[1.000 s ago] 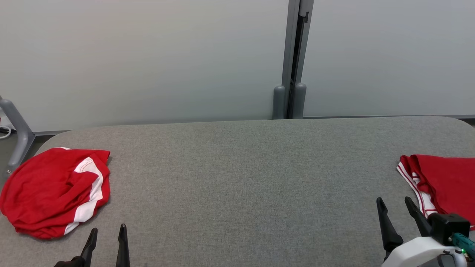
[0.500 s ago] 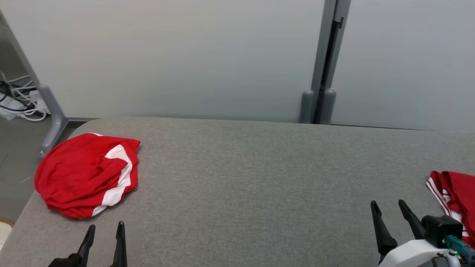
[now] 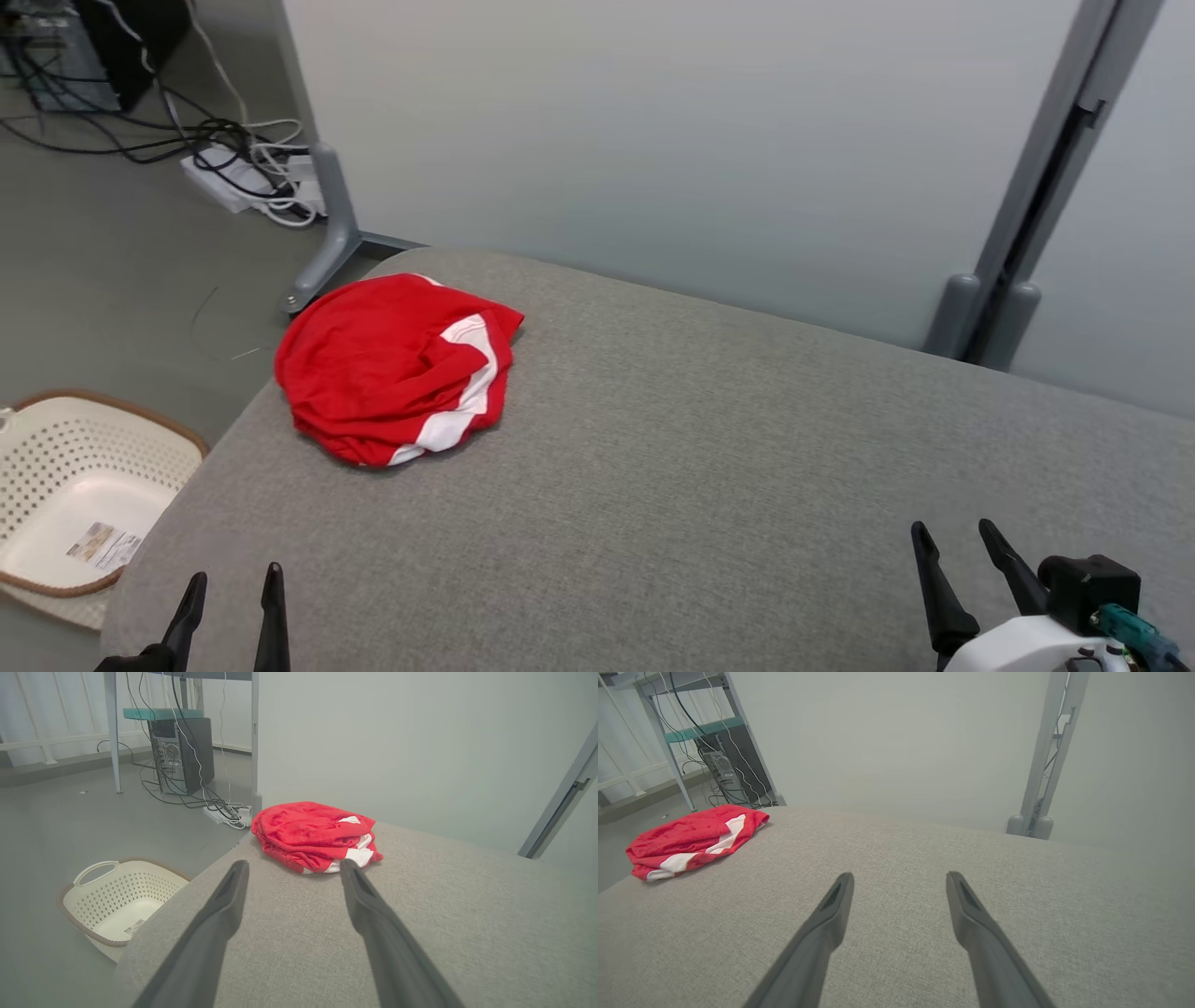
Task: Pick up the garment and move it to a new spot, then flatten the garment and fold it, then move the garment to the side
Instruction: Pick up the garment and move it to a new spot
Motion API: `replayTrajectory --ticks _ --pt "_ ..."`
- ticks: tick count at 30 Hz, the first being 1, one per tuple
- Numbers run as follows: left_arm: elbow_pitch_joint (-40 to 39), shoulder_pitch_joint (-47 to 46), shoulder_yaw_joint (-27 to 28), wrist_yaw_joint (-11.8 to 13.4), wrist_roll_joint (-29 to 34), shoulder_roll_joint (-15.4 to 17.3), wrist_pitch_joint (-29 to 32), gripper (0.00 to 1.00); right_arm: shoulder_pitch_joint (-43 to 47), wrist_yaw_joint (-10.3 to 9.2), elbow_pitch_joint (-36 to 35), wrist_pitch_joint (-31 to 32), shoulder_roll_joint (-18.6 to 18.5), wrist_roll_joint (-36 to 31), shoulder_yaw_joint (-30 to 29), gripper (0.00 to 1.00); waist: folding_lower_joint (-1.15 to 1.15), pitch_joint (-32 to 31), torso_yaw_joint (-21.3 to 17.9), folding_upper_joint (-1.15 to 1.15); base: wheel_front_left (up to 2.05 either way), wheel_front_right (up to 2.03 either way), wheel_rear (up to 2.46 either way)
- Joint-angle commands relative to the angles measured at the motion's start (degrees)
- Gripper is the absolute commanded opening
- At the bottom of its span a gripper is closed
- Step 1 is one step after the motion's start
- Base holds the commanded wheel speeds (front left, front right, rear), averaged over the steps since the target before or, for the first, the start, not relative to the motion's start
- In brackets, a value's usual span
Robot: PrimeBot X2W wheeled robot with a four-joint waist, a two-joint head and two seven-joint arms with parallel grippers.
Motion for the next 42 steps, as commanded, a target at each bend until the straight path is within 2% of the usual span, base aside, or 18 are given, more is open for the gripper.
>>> replayTrajectory --ticks 1,16,22,26,33,39,42 --pt "-0.4 0.9 0.3 0.5 -0.5 0.4 -0.1 1.00 -0.4 0.01 0.2 -0.3 -0.3 0.4 0.2 1.00 0.00 0.0 2.6 0.00 0.00 0.00 0.00" --pt "-2.3 2.2 1.0 2.2 -1.5 0.0 -0.4 1.00 -3.3 0.01 3.0 -1.0 -0.3 1.1 3.0 1.00 0.00 0.9 3.5 0.00 0.00 0.00 0.00" --pt "-1.6 -1.2 0.0 1.4 -1.3 0.6 0.6 1.00 -2.2 0.01 2.5 -0.8 -0.3 0.6 2.0 1.00 0.00 0.6 3.1 0.00 0.00 0.00 0.00" --pt "0.8 -5.9 -1.7 -0.3 -1.5 1.2 2.9 1.00 -1.4 0.01 1.6 -0.2 -0.3 0.3 1.9 1.00 0.00 0.9 2.6 0.00 0.00 0.00 0.00" --pt "10.7 -21.5 -1.8 -1.4 -4.5 0.5 8.8 1.00 -2.3 0.01 -2.4 3.3 -0.3 -2.6 1.9 1.00 0.00 5.4 1.1 0.00 0.00 0.00 0.00" --pt "28.1 -37.6 1.4 -0.7 -9.6 0.3 15.7 1.00 -5.5 0.01 -8.8 9.1 -0.4 -7.1 5.5 1.00 0.00 12.9 -4.9 0.00 0.00 0.00 0.00" --pt "35.5 -43.9 3.0 0.8 -11.3 1.3 18.4 1.00 -6.4 0.01 -12.0 11.8 -1.3 -8.1 7.5 1.00 0.00 16.4 -8.1 0.00 0.00 0.00 0.00"
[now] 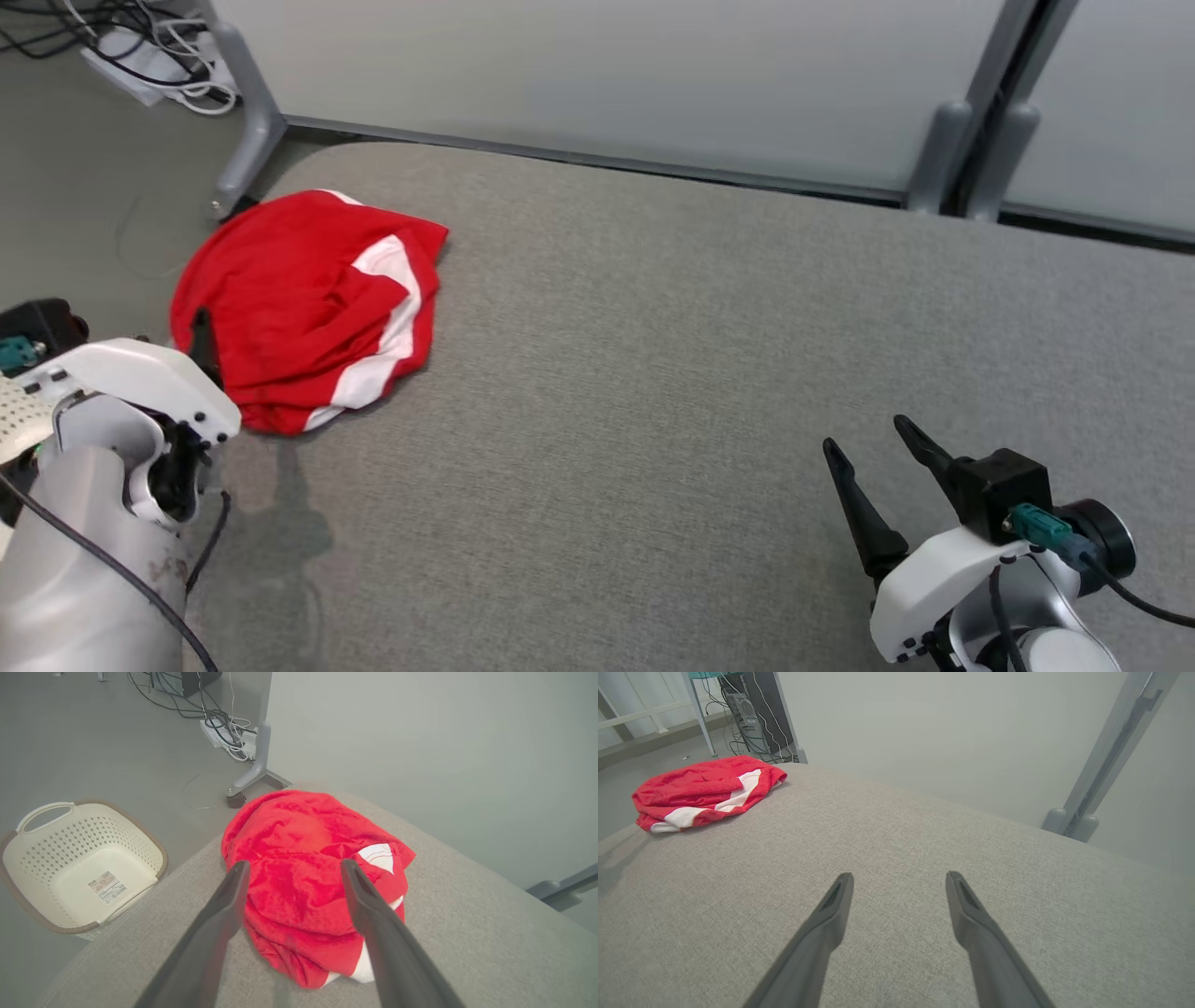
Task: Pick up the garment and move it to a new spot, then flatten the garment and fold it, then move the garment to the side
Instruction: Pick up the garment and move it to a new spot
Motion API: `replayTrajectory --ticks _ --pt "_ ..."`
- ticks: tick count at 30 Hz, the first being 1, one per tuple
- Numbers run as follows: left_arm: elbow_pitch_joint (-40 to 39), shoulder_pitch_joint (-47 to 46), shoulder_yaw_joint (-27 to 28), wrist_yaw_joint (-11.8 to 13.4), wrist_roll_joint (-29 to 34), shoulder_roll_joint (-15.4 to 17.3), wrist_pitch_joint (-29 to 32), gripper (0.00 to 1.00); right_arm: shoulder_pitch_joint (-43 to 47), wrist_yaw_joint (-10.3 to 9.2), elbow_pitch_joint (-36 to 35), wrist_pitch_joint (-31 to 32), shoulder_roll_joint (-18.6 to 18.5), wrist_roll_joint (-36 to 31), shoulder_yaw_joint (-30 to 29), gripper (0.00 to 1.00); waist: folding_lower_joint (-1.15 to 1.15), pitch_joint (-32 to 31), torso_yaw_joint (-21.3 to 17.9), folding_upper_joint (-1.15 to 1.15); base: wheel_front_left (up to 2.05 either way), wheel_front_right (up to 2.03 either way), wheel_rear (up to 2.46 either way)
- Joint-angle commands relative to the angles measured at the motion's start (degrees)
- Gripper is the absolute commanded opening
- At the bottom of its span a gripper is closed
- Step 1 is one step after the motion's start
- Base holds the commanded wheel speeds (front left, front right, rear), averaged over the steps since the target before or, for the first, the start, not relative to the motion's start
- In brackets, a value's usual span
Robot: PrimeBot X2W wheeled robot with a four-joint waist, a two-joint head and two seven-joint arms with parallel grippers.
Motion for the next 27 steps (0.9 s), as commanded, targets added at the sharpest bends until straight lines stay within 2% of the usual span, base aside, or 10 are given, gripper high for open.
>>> replayTrajectory --ticks 1,7,11,16,20,21,22,23,24,27 --pt "1.0 -1.2 0.3 0.4 -0.7 -0.3 0.3 1.00 -0.3 0.01 -0.6 0.5 -0.6 -0.3 -0.1 1.00 0.00 5.0 -4.8 0.00 0.00 0.00 0.00" --pt "10.5 -8.9 4.2 2.1 -4.8 1.5 4.0 1.00 0.3 0.01 -8.0 4.9 -3.7 -0.4 2.0 1.00 0.00 11.1 -9.5 0.00 0.00 0.00 0.00" --pt "15.5 -12.2 3.7 3.6 -4.5 2.8 6.1 1.00 0.0 0.01 -11.7 6.1 -4.4 -0.7 2.3 1.00 0.00 14.4 -11.8 0.00 0.00 0.00 0.00" --pt "19.6 -15.0 2.6 5.3 -3.4 3.7 7.6 1.00 -0.3 0.01 -14.3 7.1 -4.6 -0.8 3.2 1.00 0.00 17.2 -13.1 0.00 0.00 0.00 0.00" --pt "21.8 -16.6 2.9 5.3 -4.2 3.0 7.2 1.00 -0.5 0.01 -15.0 6.9 -4.2 -1.1 2.8 1.00 0.00 18.7 -13.1 0.00 0.00 0.00 0.00" --pt "22.5 -16.6 2.8 5.1 -4.4 2.6 7.5 0.95 -0.6 0.01 -15.0 6.8 -4.1 -1.1 2.7 1.00 0.00 18.8 -13.0 0.00 0.00 0.00 0.00" --pt "23.1 -16.7 2.7 4.9 -4.5 2.3 7.2 0.81 -0.7 0.01 -14.8 6.6 -4.1 -1.1 2.7 1.00 0.00 18.9 -13.0 0.00 0.00 0.00 0.00" --pt "23.5 -16.7 2.5 4.5 -4.4 2.1 7.0 0.10 -0.9 0.01 -14.5 6.5 -4.0 -1.0 2.9 1.00 0.00 18.8 -12.9 0.00 0.00 0.00 0.00" --pt "24.0 -16.7 2.4 4.1 -4.5 2.0 6.9 0.00 -1.0 0.01 -14.3 6.2 -3.9 -0.7 3.1 1.00 0.00 18.5 -12.9 0.00 0.00 0.00 0.00" --pt "24.2 -17.6 2.4 2.8 -4.7 2.7 5.8 0.00 -1.6 0.01 -13.1 5.3 -3.5 -0.3 3.5 1.00 0.00 17.3 -12.9 0.00 0.00 0.00 0.00"
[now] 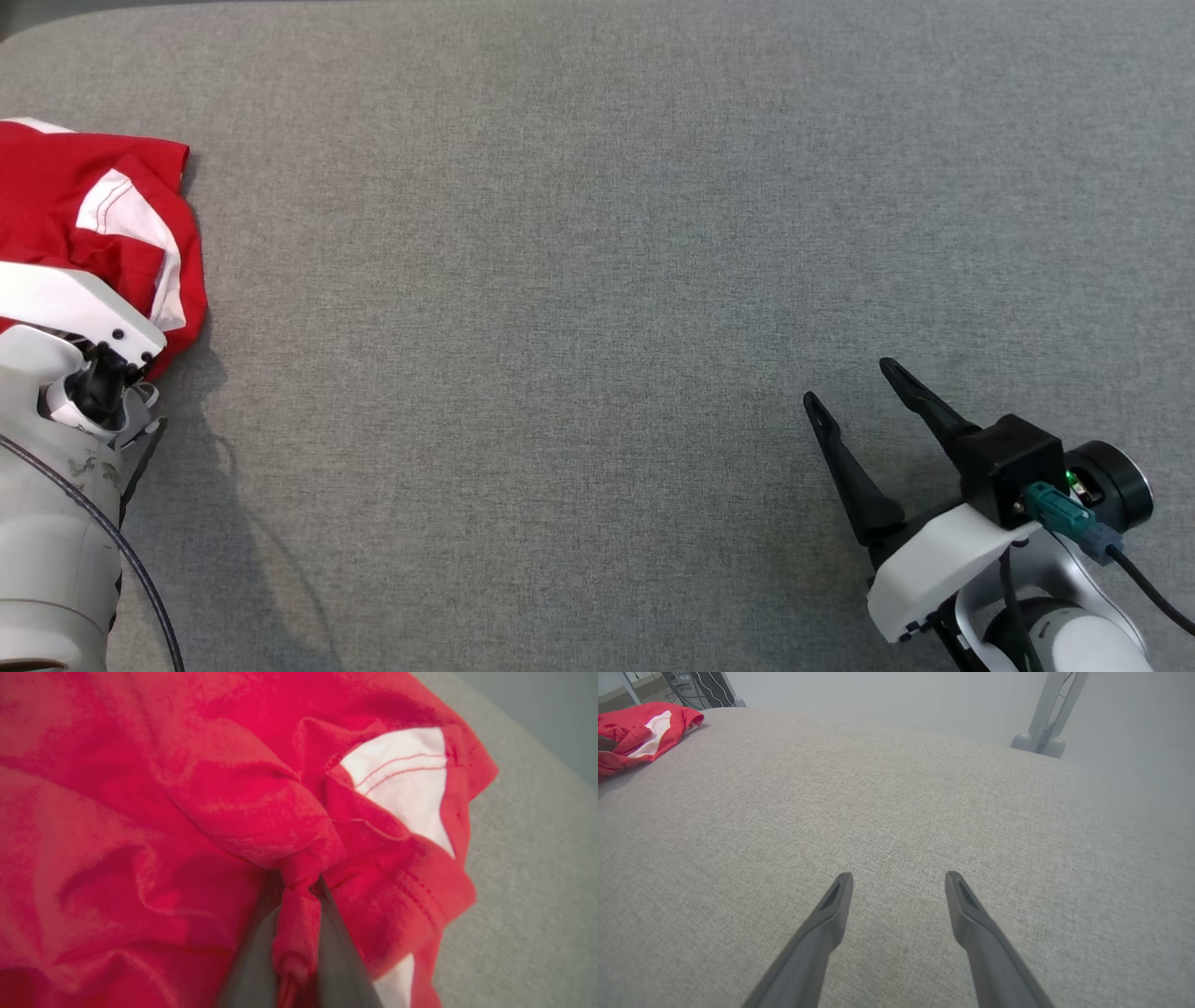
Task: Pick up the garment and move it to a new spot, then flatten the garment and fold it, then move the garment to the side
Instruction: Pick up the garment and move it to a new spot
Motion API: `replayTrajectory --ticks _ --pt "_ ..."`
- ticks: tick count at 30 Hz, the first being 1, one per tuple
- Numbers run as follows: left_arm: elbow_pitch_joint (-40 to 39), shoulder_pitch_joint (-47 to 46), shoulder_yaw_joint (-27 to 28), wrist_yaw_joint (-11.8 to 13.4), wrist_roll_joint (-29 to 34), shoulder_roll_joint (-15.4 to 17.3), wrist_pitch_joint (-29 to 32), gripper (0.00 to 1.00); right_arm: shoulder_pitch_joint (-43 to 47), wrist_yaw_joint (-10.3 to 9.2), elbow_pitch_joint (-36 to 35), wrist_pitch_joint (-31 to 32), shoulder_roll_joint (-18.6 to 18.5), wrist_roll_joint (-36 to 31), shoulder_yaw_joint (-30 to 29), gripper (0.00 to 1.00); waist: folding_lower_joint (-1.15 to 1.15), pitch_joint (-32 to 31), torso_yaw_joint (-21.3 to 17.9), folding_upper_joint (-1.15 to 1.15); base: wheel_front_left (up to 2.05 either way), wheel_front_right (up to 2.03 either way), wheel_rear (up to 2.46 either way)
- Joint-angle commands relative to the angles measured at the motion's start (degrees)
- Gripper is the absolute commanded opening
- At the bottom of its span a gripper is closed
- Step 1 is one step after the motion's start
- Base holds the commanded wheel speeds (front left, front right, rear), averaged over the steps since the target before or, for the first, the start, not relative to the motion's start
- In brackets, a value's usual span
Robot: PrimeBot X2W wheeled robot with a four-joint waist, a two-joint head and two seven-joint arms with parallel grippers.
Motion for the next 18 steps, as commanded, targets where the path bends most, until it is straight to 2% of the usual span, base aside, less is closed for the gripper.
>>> replayTrajectory --ticks 1,4,5,7,8,12,14,18 --pt "0.7 0.0 -0.5 -0.8 0.2 -0.5 -0.8 0.00 -0.8 0.01 0.8 -1.0 0.2 0.5 -0.1 1.00 0.00 -1.2 0.1 0.00 0.00 0.00 0.00" --pt "-0.3 -1.8 -1.2 -1.7 0.9 1.1 -2.8 0.00 -1.5 0.01 2.3 -2.3 0.9 1.0 -0.1 1.00 0.00 -3.1 0.1 0.00 0.00 0.00 0.00" --pt "-0.9 -2.5 -1.6 -2.6 1.4 2.3 -3.4 0.00 -1.8 0.01 3.9 -3.3 1.4 1.6 0.1 1.00 0.00 -4.8 0.0 0.00 0.00 0.00 0.00" --pt "-2.1 -3.5 -2.3 -4.8 1.5 3.0 -3.5 0.00 -2.0 0.01 5.4 -4.4 2.0 1.9 0.3 1.00 0.00 -6.8 -0.2 0.00 0.00 0.00 0.00" --pt "-2.1 -3.5 -2.3 -4.8 1.5 3.0 -3.5 0.00 -2.0 0.01 5.4 -4.4 2.0 1.9 0.3 1.00 0.00 -6.8 -0.2 0.00 0.00 0.00 0.00" --pt "-6.4 -6.9 -4.0 -8.3 2.5 4.8 -3.3 0.00 -2.1 0.01 9.3 -7.4 3.1 3.0 0.6 1.00 0.00 -11.5 -0.5 0.00 0.00 0.00 0.00" --pt "-9.8 -8.7 -5.1 -9.4 3.5 5.3 -4.0 0.00 -1.8 0.01 11.1 -8.7 3.5 3.8 0.7 1.00 0.00 -13.7 -0.7 0.00 0.00 0.00 0.00" --pt "-16.8 -10.4 -7.3 -10.6 4.5 4.0 -4.0 0.00 -1.1 0.01 14.7 -11.1 4.0 5.1 0.4 1.00 0.00 -18.6 -1.9 0.00 0.00 0.00 0.00"
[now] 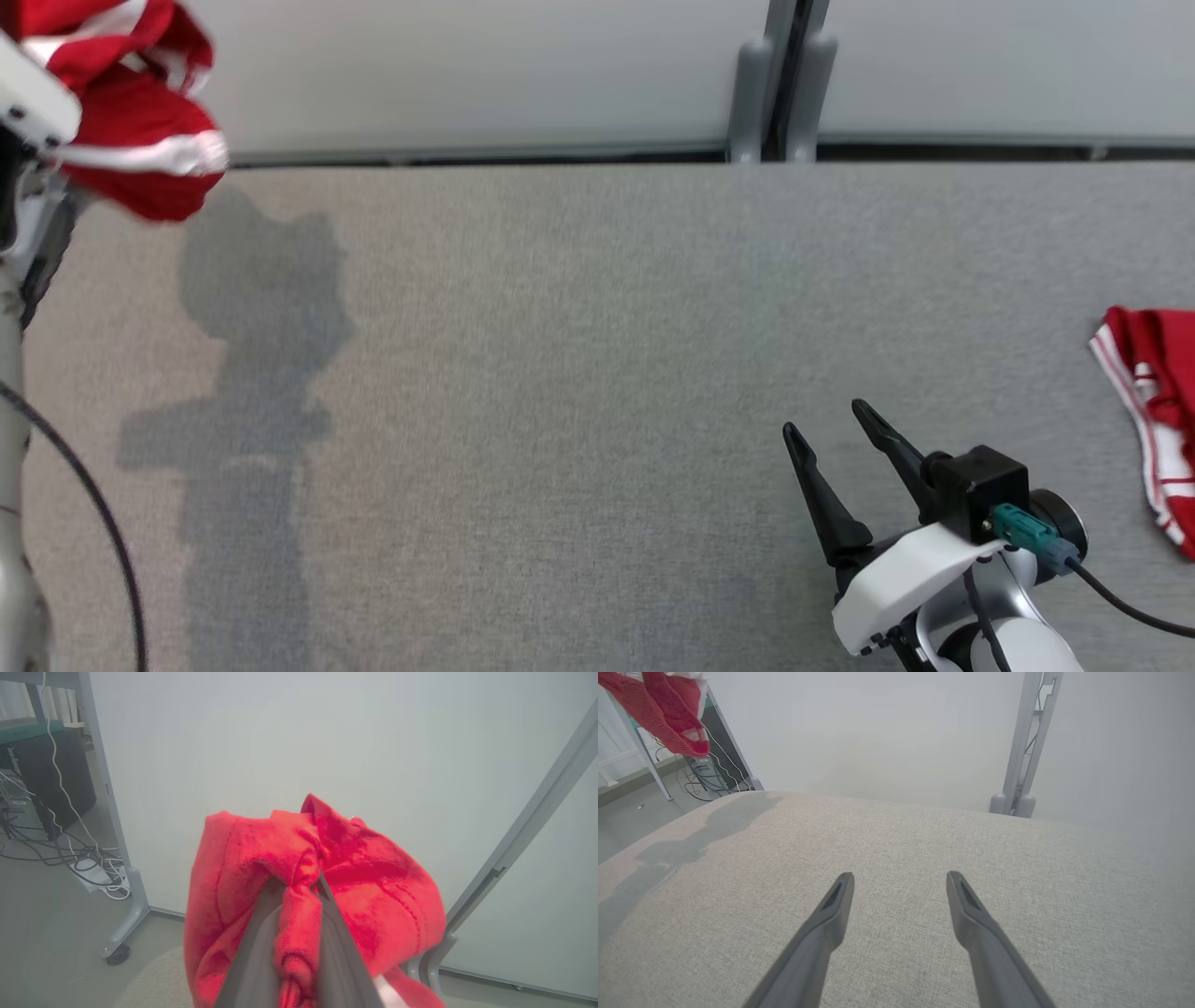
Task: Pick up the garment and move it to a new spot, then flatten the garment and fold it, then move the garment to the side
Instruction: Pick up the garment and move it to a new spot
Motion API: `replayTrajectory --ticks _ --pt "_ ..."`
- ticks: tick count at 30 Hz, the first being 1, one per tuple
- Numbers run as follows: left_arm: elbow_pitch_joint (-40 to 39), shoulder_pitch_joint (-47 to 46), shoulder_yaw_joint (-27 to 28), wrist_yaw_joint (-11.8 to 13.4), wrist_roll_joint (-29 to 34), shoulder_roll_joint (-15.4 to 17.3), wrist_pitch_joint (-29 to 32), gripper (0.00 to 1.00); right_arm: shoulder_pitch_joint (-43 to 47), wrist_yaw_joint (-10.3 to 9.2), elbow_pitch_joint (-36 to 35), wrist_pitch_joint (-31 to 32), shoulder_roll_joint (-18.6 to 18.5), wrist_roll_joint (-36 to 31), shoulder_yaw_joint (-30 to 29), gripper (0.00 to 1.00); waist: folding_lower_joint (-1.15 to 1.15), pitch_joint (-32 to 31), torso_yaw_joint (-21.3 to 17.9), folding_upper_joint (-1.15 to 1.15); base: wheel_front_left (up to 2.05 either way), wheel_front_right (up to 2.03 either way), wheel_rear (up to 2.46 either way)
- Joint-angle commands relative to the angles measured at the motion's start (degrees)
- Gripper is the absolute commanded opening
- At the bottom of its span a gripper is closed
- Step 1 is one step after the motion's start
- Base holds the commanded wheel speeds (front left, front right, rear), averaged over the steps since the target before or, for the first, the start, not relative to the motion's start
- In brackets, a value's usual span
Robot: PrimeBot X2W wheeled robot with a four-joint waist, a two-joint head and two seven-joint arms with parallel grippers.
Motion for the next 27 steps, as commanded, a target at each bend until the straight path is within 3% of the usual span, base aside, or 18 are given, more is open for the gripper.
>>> replayTrajectory --ticks 1,9,14,18,23,27 --pt "-2.0 -0.3 -0.6 -0.4 0.5 -0.6 0.0 0.00 0.5 0.01 0.8 -0.8 0.0 0.5 -0.1 1.00 0.00 -4.5 -1.7 0.00 0.00 0.00 0.00" --pt "-20.1 4.4 -5.3 -0.7 0.2 -6.9 3.3 0.00 2.2 0.01 3.0 -2.6 0.0 1.9 -2.2 1.00 0.00 -9.8 -8.1 0.00 0.00 0.00 0.00" --pt "-33.4 11.4 -8.6 0.6 -0.1 -11.3 5.1 0.00 3.1 0.01 2.2 -2.3 0.0 1.6 -3.9 1.00 0.00 -9.3 -12.7 0.00 0.00 0.00 0.00" --pt "-41.8 17.2 -12.0 2.3 1.7 -12.9 5.7 0.00 3.2 0.01 1.2 -2.4 0.0 1.8 -4.6 1.00 0.00 -7.4 -16.7 0.00 0.00 0.00 0.00" --pt "-47.9 26.4 -16.3 4.8 1.3 -15.1 5.3 0.00 2.8 0.01 0.8 -2.9 0.0 1.2 -5.6 1.00 0.00 -4.7 -20.5 0.00 0.00 0.00 0.00" --pt "-46.9 33.5 -19.0 6.2 1.6 -15.6 4.5 0.00 1.8 0.01 0.9 -3.5 0.0 1.7 -5.0 1.00 0.00 -2.7 -22.4 0.00 0.00 0.00 0.00"
